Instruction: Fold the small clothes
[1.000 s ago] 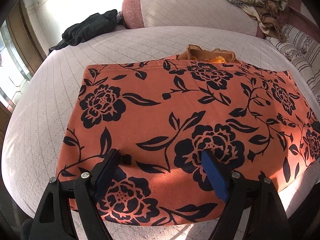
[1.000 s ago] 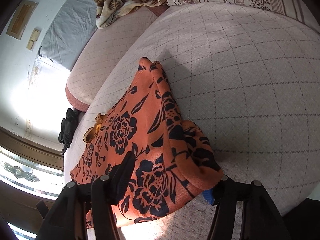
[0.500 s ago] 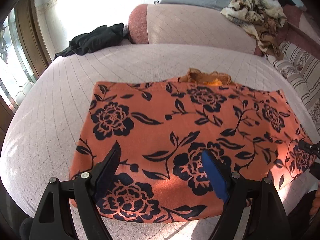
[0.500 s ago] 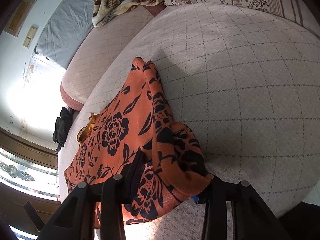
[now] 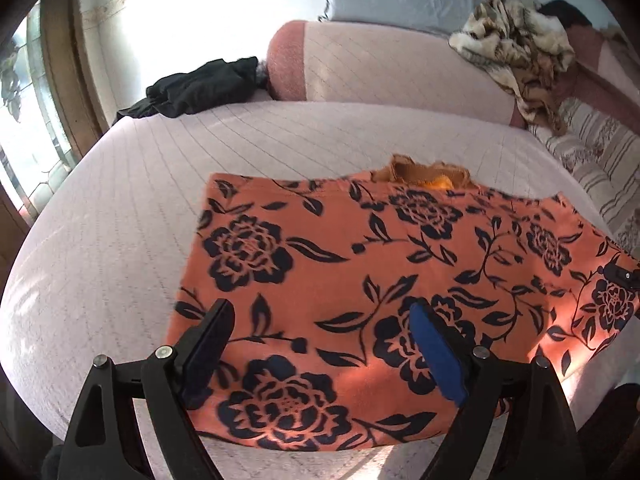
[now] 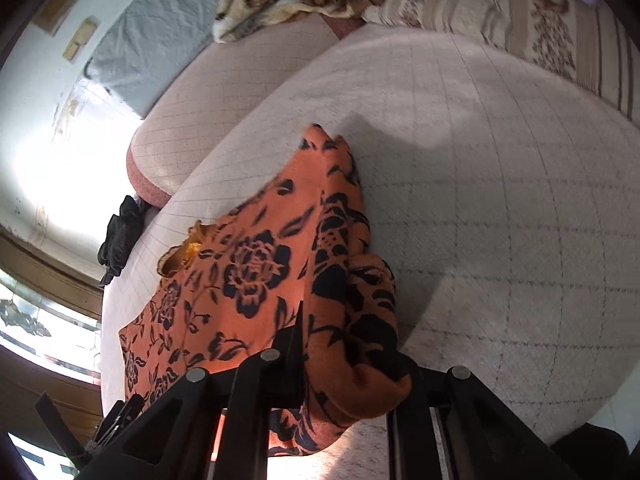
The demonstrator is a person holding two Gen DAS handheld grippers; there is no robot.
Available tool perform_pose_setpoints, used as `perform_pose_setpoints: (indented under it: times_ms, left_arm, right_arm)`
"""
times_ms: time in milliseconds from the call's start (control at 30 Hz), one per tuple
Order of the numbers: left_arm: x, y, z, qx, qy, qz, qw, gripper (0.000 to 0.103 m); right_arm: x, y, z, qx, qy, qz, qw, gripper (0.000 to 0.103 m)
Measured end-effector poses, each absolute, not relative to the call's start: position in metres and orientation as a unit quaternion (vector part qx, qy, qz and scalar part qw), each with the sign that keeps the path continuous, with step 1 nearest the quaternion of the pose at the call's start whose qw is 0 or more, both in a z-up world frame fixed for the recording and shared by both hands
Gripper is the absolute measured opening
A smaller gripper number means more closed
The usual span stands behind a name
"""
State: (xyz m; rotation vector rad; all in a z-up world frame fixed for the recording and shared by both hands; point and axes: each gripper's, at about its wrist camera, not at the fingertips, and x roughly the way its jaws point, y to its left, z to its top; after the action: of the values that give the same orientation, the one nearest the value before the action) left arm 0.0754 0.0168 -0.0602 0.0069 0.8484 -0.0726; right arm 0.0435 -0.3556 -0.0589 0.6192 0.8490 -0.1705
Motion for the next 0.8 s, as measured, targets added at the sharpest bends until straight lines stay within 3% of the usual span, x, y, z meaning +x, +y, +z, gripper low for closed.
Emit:
perform_pose_setpoints:
  times_ms: [167, 267, 367, 467, 500, 800]
  left_arm:
    - [0.053, 0.112, -0.021, -0.088, 0.338, 0.053, 0.935, 0.09]
    - [0.042, 0.165, -0.023, -0.132, 0.307, 0.116, 0.935, 0.09]
    - [0.031, 0.198, -0.041, -0.155, 0.271, 0.176, 0.934, 0.09]
    - [0.042, 0.208, -0.065, -0.151, 0.31, 0.185, 0.92, 0.09]
    - [0.043, 0.212, -0.067, -0.16, 0.314, 0.175, 0.919, 0.09]
    - [0.039, 0.215, -0.065, -0.17, 0.301, 0.163, 0.924, 0.09]
  right_arm:
    - [0.066, -0.252, 0.023, 0.163, 0.353, -0.01, 0.921, 0.011]
    - [0.072, -0.16, 0.038, 0.087, 0.341, 0.061, 0.934, 0.011]
    - [0.08, -0.071, -0.001, 0.026, 0.384, 0.127, 0.914, 0.011]
    - [0.103, -0.019, -0.097, 0.008, 0.506, 0.151, 0.849, 0.013]
    - [0.104, -0.015, -0.113, 0.02, 0.512, 0.152, 0.845, 0.013]
    - [0.1, -0.005, -0.007, 0.053, 0.41, 0.165, 0.896, 0.011]
